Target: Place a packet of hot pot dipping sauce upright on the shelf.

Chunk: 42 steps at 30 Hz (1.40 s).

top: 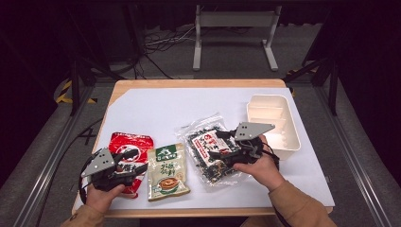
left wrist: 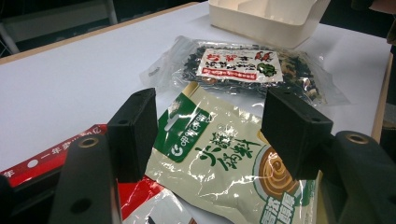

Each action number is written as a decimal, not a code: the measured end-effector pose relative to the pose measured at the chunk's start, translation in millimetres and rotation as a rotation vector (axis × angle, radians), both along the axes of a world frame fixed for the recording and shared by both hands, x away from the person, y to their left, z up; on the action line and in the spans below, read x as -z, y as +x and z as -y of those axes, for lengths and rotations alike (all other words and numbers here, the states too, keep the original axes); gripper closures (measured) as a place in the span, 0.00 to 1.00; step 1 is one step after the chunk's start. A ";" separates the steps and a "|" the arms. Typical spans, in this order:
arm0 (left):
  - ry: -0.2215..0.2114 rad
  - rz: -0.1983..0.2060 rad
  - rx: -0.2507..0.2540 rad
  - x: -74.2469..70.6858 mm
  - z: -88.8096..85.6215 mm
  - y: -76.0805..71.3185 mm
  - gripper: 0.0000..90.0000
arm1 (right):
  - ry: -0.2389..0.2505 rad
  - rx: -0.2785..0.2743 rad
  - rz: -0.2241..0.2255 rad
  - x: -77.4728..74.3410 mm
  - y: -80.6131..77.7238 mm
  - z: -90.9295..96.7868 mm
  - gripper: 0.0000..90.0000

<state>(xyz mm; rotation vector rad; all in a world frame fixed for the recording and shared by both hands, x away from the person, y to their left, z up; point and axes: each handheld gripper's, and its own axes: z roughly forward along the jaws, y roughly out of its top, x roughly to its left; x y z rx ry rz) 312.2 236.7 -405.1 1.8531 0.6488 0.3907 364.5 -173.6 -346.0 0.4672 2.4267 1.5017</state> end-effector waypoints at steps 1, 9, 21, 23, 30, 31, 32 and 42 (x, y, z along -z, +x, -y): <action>0.000 0.000 0.000 0.0 0.0 0.0 0.41 | -0.006 -0.005 0.001 -0.6 1.3 -3.0 0.32; 0.006 0.000 0.000 0.3 -0.7 0.8 0.41 | -0.026 -0.035 -0.011 -2.1 7.5 -18.3 0.31; 0.008 0.001 -0.020 0.7 -6.2 -3.9 0.41 | -0.069 -0.064 -0.033 -4.5 21.6 -43.3 0.31; 0.008 -0.001 -0.035 0.7 -8.3 -6.8 0.41 | -0.075 -0.070 -0.043 -3.7 25.4 -47.3 0.31; 0.012 -0.010 -0.074 2.0 -15.3 -14.3 0.41 | -0.115 -0.097 -0.083 2.4 39.9 -64.4 0.32; 0.009 -0.014 -0.083 2.1 -17.3 -16.7 0.41 | -0.139 -0.107 -0.109 5.9 45.5 -70.5 0.32; 0.009 -0.014 -0.083 2.1 -17.3 -16.7 0.41 | -0.139 -0.107 -0.109 5.9 45.5 -70.5 0.32; 0.012 -0.014 -0.100 2.7 -22.2 -21.5 0.41 | -0.280 -0.116 -0.200 22.1 71.6 -99.0 0.36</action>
